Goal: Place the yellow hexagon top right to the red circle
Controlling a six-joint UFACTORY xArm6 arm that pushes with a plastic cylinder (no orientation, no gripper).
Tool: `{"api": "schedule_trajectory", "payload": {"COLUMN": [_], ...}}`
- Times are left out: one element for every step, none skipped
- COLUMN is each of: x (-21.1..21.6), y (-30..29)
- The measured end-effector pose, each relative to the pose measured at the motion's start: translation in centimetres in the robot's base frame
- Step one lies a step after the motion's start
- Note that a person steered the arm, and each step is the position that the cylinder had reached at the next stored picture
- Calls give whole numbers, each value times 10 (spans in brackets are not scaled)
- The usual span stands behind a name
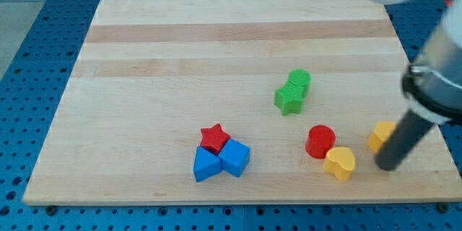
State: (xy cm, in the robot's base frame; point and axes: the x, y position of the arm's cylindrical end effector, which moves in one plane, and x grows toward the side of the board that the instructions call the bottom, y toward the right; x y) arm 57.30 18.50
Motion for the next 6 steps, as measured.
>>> {"api": "schedule_trajectory", "payload": {"x": [-3, 20, 21, -4, -24, -34], "y": [-7, 18, 74, 87, 24, -15]}}
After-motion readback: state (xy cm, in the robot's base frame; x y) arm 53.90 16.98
